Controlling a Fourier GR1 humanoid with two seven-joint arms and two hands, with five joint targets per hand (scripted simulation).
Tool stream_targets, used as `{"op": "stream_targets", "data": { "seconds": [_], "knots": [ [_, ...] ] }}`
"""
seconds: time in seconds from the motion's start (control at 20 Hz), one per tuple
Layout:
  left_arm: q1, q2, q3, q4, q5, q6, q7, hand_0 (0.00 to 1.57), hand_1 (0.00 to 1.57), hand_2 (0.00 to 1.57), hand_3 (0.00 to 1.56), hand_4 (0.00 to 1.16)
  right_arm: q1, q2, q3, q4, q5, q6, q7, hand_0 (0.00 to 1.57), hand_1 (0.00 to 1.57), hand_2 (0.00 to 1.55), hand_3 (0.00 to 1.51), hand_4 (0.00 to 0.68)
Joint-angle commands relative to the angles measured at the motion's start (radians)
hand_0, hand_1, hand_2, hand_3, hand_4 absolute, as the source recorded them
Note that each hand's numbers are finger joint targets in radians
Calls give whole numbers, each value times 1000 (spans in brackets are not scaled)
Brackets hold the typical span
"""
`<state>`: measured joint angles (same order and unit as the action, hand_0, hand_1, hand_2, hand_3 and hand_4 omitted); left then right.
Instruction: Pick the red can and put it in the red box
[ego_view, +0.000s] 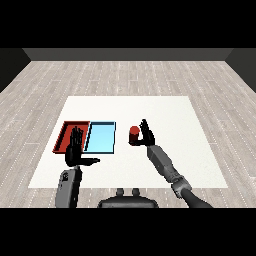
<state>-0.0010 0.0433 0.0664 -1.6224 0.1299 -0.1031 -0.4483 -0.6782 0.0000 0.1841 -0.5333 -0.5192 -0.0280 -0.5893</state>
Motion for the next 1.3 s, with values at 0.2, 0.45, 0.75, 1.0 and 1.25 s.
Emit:
{"op": "stream_targets", "data": {
  "seconds": [0.2,0.45,0.75,1.0,1.25],
  "knots": [
    [-11,16,21,86,7,-27,-69,0,0,0,0,0,-67,0,20,137,-50,19,-58,0,0,0,0,0],
    [-47,1,7,38,2,14,1,0,0,0,0,0,-9,0,52,59,-39,-7,-54,0,0,0,0,0],
    [-36,1,5,-8,-4,33,27,0,0,0,0,0,-88,0,169,131,-206,-32,-50,0,0,0,0,0],
    [2,23,31,47,33,-32,-34,0,0,0,0,0,-130,0,189,148,-225,-44,-31,0,0,0,0,0],
    [35,-16,-21,-25,-15,12,-28,0,0,0,0,0,-62,0,249,133,-243,-44,-90,0,0,0,0,0]
  ]
}}
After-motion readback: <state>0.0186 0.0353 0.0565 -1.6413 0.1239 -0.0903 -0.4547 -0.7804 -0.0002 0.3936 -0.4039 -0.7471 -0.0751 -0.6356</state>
